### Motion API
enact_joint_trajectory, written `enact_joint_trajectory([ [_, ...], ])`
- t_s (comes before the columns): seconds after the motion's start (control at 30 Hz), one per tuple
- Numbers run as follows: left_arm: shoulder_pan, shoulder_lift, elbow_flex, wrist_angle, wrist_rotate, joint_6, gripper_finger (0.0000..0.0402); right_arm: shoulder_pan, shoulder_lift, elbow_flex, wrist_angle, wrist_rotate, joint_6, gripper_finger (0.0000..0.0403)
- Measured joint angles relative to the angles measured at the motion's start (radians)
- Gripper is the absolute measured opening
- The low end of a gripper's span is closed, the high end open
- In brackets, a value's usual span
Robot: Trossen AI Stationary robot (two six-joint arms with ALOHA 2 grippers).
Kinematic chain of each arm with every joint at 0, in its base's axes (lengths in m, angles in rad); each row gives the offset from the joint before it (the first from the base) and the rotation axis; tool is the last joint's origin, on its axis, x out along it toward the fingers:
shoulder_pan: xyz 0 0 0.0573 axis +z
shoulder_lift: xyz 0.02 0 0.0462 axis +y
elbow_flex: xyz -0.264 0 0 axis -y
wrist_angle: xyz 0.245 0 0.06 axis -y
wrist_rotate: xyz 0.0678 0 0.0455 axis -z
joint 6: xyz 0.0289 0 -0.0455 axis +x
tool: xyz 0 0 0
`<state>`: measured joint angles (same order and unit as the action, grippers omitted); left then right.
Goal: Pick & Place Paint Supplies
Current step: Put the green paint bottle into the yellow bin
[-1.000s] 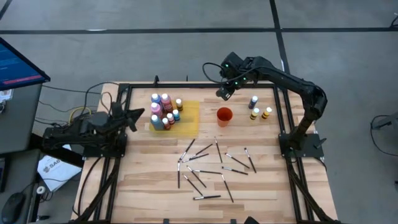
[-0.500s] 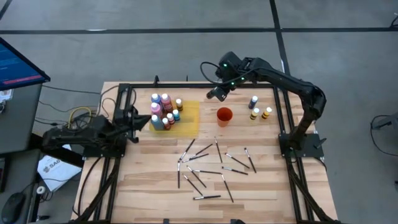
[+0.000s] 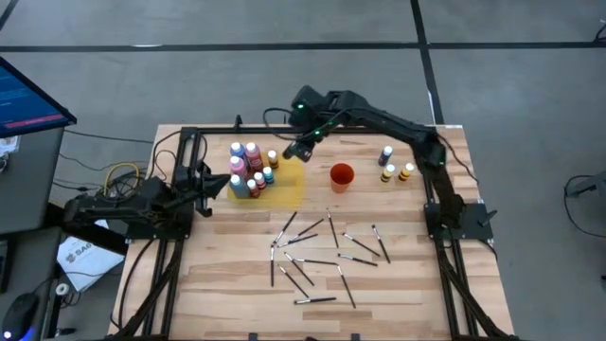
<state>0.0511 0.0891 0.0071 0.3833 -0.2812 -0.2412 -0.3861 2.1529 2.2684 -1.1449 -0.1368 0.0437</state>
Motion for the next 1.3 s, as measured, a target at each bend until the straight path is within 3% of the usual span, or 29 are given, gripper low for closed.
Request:
enact_joint_trajectory([
  [0.1, 0.000, 0.000, 0.000, 0.000, 0.000, -0.002, 0.0002, 0.016, 0.078, 0.092, -0.028, 0.000, -0.012, 0.0104],
  [0.9, 0.000, 0.010, -0.001, 0.007, 0.001, -0.002, 0.0002, -0.004, 0.259, 0.067, 0.035, 0.007, -0.029, 0.0104],
  [1.3, 0.000, 0.032, -0.001, 0.011, 0.001, -0.002, 0.0002, -0.008, 0.259, 0.067, 0.047, 0.008, -0.051, 0.0104],
])
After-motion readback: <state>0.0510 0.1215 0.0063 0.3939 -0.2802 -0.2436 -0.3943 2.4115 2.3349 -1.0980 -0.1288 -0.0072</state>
